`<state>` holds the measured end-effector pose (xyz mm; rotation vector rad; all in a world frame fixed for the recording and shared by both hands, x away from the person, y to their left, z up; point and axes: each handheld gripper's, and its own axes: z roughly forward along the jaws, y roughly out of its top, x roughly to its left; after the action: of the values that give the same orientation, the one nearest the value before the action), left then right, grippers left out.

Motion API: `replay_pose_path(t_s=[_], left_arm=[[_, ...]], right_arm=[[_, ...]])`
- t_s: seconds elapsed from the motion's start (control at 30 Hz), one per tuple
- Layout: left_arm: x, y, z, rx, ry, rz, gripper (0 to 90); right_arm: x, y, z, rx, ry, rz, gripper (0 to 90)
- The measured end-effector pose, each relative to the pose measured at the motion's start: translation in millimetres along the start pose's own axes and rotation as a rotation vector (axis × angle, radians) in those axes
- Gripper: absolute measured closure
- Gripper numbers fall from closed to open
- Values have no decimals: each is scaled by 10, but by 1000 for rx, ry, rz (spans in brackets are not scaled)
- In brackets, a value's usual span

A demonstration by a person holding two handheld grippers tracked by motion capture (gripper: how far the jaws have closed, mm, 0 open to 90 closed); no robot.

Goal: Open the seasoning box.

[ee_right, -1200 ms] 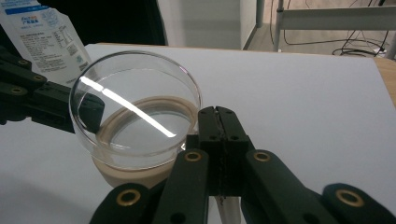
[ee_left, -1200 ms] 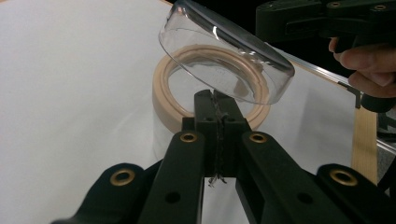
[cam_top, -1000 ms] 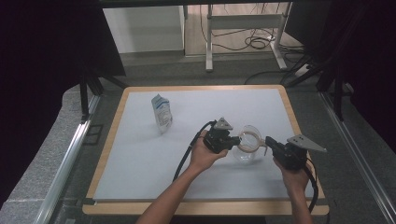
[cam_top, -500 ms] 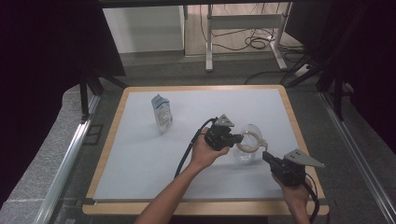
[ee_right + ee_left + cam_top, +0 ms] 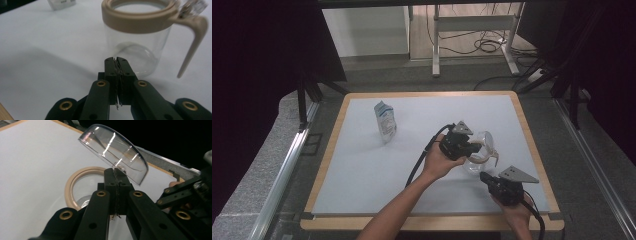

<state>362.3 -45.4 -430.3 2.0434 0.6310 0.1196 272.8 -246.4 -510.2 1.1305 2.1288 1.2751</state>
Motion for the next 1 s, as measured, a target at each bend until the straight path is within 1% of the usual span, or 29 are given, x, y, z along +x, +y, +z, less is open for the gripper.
replay_pose_path(t_s=[0.1,0.2,0.27,0.4,0.47,0.6,0.67,0.7,0.73,0.83,0.9,1.0], left_arm=[[-37,65,35,10,-5,15,900],[-62,135,69,13,-16,26,900],[-80,174,92,12,-25,30,900],[-125,277,152,28,-29,55,900],[-140,310,177,30,-29,62,900],[-184,361,239,37,-32,62,900],[-226,391,275,49,-32,76,899],[-226,391,275,49,-32,76,898],[-251,402,289,54,-25,84,898],[-247,399,275,52,-25,87,897],[-227,384,247,42,-25,80,897],[-154,324,149,20,-26,66,896]], right_arm=[[10,-34,42,25,3,1,865],[16,-45,61,32,4,-6,831],[28,-43,75,45,-6,-24,782],[29,-51,98,64,-14,-24,712],[30,-63,120,77,-25,-39,672],[38,-72,138,92,-23,-38,643],[46,-74,146,95,-22,-49,636],[52,-75,149,96,-24,-54,634],[52,-75,149,95,-25,-60,633],[54,-76,149,99,-25,-62,628],[50,-77,153,100,-26,-61,626],[51,-80,157,104,-25,-62,623]])
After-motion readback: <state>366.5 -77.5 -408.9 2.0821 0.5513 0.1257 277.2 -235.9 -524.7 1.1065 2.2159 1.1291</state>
